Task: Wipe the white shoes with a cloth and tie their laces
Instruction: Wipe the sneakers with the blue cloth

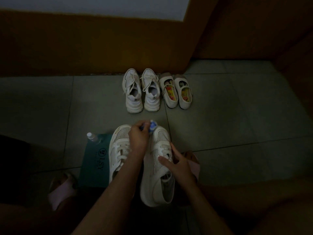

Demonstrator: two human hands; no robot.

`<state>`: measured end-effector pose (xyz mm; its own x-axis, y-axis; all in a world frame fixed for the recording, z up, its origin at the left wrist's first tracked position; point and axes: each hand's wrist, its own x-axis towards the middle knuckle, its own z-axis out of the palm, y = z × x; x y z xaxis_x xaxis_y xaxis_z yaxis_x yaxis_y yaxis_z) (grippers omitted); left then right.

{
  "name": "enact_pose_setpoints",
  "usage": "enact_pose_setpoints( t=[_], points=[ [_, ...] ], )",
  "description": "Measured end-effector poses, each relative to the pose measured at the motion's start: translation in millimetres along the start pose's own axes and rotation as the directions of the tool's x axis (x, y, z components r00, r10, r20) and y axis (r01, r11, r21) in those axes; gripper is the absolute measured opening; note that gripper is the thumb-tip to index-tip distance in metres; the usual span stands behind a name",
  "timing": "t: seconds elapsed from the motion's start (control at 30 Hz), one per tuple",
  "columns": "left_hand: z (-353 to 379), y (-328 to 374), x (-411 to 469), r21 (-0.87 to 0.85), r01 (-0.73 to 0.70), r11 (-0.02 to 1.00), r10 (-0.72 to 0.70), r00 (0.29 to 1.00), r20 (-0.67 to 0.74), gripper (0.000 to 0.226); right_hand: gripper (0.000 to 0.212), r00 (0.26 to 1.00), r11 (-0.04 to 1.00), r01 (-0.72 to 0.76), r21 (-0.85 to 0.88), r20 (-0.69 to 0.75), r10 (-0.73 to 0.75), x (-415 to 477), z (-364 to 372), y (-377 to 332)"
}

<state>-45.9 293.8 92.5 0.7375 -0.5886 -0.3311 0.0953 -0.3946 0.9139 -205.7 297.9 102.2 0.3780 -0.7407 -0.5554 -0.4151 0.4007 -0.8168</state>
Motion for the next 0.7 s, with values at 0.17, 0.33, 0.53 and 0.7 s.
enact_pose_setpoints(
  t=[0.17, 0.33, 0.53, 0.7],
  points=[
    [-1, -7, -1, 0.092, -0.114, 0.989, 0.122, 0.989, -0.079, 0.023, 0.071, 1.0, 1.0, -0.004, 0.005, -0.008, 0.004, 4, 2, 4],
    [-3, -13, 0, 0.176, -0.217, 0.96, 0.215, 0.976, 0.035, 0.024, 0.072, 1.0, 1.0, -0.019, 0.015, -0.017, 0.019, 4, 1, 5],
    [-6, -12, -6, 0.242, -0.276, 0.93, 0.247, 0.959, 0.142, 0.022, 0.069, 1.0, 0.999, 0.008, 0.043, -0.02, -0.007, 3, 2, 4],
    [-14, -18, -6, 0.219, -0.25, 0.943, 0.225, 0.965, 0.133, 0.025, 0.074, 1.0, 1.0, -0.003, 0.001, -0.022, 0.003, 3, 3, 5]
  ],
)
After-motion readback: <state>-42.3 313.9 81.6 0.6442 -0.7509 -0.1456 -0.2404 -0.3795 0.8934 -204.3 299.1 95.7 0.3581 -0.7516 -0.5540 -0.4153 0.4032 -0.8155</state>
